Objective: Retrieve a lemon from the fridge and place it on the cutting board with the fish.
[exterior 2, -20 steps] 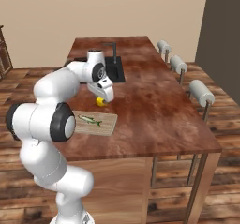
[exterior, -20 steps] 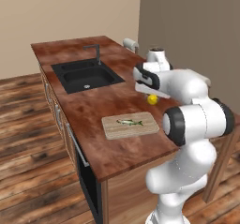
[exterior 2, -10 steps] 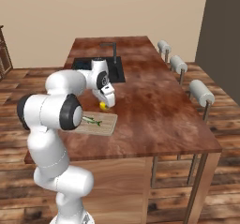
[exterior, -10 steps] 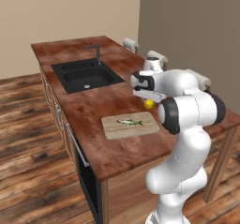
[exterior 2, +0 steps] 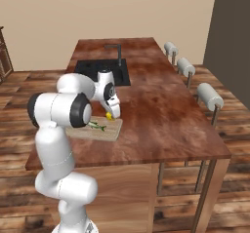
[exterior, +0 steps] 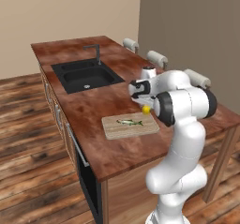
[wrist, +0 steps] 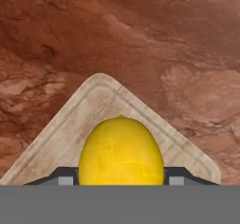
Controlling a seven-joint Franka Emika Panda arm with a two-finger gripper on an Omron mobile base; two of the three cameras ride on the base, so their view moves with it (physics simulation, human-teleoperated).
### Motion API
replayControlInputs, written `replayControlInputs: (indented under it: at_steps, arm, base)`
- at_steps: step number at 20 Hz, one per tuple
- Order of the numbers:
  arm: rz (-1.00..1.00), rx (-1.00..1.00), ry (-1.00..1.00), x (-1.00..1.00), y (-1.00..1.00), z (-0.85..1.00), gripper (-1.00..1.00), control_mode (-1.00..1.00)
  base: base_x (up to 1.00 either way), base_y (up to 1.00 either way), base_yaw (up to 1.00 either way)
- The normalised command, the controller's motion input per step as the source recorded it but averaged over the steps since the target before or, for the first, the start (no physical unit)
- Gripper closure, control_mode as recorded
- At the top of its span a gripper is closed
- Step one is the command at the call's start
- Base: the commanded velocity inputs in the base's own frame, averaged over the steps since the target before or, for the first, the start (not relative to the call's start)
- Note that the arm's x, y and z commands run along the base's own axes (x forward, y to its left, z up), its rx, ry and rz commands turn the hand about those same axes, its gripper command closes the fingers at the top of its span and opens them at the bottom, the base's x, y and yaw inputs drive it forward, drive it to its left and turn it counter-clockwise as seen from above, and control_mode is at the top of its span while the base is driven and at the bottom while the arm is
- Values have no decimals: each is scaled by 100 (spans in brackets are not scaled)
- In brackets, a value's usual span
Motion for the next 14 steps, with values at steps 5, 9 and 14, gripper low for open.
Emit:
replayControlInputs:
  at_steps: [5, 9, 14]
  arm:
    - [-10, -3, 0, 8, 0, -46, 100, -100]
    - [-12, -1, 0, 1, 0, -38, 100, -100]
    - [-8, 0, 0, 0, 6, -23, 100, -100]
  base:
    - [0, 0, 0]
    - [0, 0, 0]
    - [0, 0, 0]
